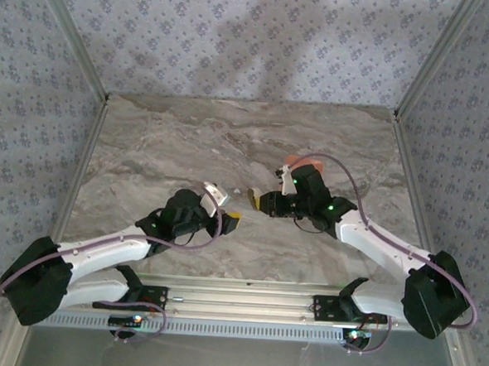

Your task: Load the staples into the stapler

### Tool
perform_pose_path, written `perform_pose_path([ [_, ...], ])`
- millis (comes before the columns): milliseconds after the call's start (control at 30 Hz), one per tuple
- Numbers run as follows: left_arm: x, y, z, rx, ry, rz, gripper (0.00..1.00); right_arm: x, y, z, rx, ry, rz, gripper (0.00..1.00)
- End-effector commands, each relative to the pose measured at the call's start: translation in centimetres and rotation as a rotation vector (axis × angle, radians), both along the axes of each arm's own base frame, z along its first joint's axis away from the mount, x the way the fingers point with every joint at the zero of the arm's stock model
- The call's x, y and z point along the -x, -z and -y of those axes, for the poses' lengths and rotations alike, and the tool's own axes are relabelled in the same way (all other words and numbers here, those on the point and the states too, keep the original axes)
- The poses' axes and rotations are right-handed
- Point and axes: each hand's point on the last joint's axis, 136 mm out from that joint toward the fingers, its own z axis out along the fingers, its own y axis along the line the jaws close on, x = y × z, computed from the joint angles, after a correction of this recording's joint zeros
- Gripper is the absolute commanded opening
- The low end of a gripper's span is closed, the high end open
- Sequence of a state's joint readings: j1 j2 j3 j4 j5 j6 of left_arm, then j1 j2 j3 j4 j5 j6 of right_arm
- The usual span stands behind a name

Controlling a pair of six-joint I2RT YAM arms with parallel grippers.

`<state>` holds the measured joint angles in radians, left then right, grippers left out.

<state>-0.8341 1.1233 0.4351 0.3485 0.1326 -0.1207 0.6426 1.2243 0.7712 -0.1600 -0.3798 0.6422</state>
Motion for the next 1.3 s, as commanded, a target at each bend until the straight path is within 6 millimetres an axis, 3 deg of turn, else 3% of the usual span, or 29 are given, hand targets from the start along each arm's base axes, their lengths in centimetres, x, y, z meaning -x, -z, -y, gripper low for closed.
perform_pose_path([
  [0, 0.0, -0.1, 0.6, 0.034, -0.002, 0.012, 0.63, -0.6, -0.8, -0.4, -0.048, 0.083, -0.062, 0.00],
  [567, -0.6, -1.2, 4.5, 0.125, 0.077, 0.009, 0.63, 0.1, -1.3, -2.2, -0.106, 0.016, -0.092, 0.00],
  [800, -1.2, -1.4, 5.0, 0.135, 0.069, 0.017, 0.63, 0.3, -1.8, -2.7, -0.124, -0.001, -0.088, 0.00],
  [1000, -2.0, -0.4, 3.4, 0.055, -0.002, 0.049, 0.57, 0.6, -2.2, -2.6, -0.119, -0.011, -0.079, 0.00],
  [1267, -4.4, -0.2, -1.9, -0.024, -0.128, 0.093, 0.56, 1.9, -1.9, -2.1, -0.098, -0.035, -0.106, 0.00],
])
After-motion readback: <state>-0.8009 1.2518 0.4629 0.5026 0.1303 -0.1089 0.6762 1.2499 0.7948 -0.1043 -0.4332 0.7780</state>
